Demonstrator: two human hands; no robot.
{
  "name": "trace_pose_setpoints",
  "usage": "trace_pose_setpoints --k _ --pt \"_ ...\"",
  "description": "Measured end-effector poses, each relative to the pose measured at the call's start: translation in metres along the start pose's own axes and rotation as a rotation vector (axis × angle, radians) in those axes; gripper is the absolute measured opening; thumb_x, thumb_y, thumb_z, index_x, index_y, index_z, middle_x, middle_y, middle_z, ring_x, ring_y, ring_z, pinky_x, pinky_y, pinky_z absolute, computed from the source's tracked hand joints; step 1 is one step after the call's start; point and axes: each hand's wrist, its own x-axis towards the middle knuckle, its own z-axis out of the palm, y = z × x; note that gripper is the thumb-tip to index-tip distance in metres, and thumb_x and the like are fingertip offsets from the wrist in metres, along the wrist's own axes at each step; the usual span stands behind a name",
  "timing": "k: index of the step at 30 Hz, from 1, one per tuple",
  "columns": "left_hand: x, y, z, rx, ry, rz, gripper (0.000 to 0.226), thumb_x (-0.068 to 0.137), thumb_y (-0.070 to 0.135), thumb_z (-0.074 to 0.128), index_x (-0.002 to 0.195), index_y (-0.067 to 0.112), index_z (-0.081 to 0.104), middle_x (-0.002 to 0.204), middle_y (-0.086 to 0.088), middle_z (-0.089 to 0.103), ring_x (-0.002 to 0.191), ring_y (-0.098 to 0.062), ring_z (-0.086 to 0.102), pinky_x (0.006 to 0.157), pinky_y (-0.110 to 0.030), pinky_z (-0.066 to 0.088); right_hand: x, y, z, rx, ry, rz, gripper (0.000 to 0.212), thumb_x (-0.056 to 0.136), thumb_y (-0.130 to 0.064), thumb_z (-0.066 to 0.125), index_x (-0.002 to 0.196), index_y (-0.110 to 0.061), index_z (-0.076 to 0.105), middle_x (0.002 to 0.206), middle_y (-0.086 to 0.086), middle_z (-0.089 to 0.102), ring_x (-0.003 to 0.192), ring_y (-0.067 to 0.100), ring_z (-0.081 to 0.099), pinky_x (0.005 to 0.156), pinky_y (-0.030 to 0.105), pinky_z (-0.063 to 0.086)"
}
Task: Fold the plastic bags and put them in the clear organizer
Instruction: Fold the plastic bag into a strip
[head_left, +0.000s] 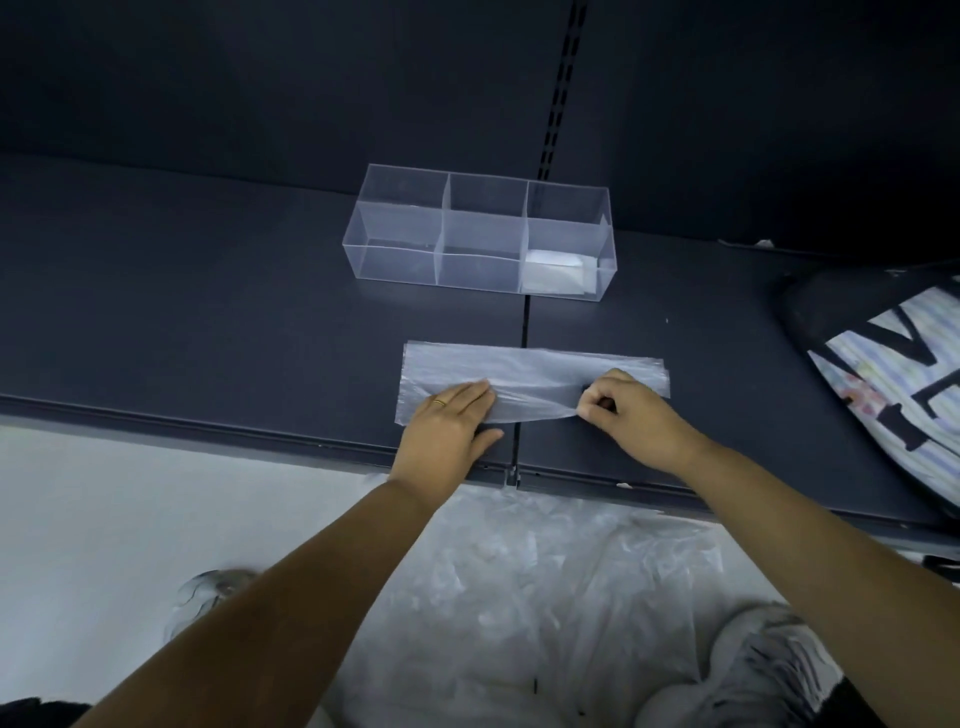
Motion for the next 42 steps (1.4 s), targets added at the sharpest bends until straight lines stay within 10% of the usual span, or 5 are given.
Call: trace_pose_setpoints --k 9,14,23,31,42 --pt "-0.009 0.026 -0.016 0.234 0.047 0.041 0.031 0.050 -0.005 0.079 0.058 0.015 0.057 0.054 0.003 0.056 0.052 -0.019 0.055 0.051 -0.025 0.040 -0.017 -0.022 0.024 -0.539 0.032 -0.290 0.081 0.072 -0.055 0.071 0.142 -0.029 0.038 0.146 -0.013 0.036 0.138 0.012 0.025 0.116 0.033 0.002" --pt "-0.007 0.006 -0.028 0.023 -0.004 -0.158 0.019 0.094 0.025 0.054 0.092 0.020 0.072 0.086 -0.001 0.072 0.083 -0.024 0.063 0.081 -0.032 0.045 -0.003 -0.006 0.028 -0.051 0.244 -0.081 0.005 0.086 -0.015 0.068 0.089 -0.013 0.071 0.092 -0.002 0.070 0.091 0.017 0.060 0.081 0.019 0.041" --pt "-0.009 -0.047 -0.046 -0.362 0.123 -0.726 0.019 0.091 0.023 0.061 0.076 0.016 0.072 0.081 -0.005 0.072 0.082 -0.027 0.066 0.073 -0.033 0.050 0.025 0.005 0.022 0.369 0.333 0.310 0.015 0.083 -0.019 0.071 0.070 -0.012 0.069 0.088 -0.002 0.069 0.086 0.009 0.062 0.078 0.017 0.038" --pt "-0.003 0.020 -0.004 0.009 0.064 -0.148 0.049 0.101 0.029 0.041 0.144 0.005 0.039 0.151 -0.015 0.036 0.141 -0.034 0.030 0.118 -0.043 0.019 0.032 -0.005 0.025 0.217 0.369 0.381 0.010 0.084 -0.015 0.066 0.086 -0.007 0.071 0.095 0.009 0.072 0.093 0.025 0.065 0.086 0.033 0.051" --pt "-0.008 0.014 0.028 0.253 -0.147 -0.229 0.065 0.097 0.053 0.005 0.147 0.020 -0.020 0.159 -0.001 -0.019 0.145 -0.026 -0.020 0.117 -0.049 -0.011 0.005 -0.002 0.078 -0.498 0.084 -0.190 0.062 0.101 -0.047 0.019 0.153 -0.019 0.002 0.161 -0.005 -0.006 0.147 0.010 -0.012 0.118 0.031 -0.013"
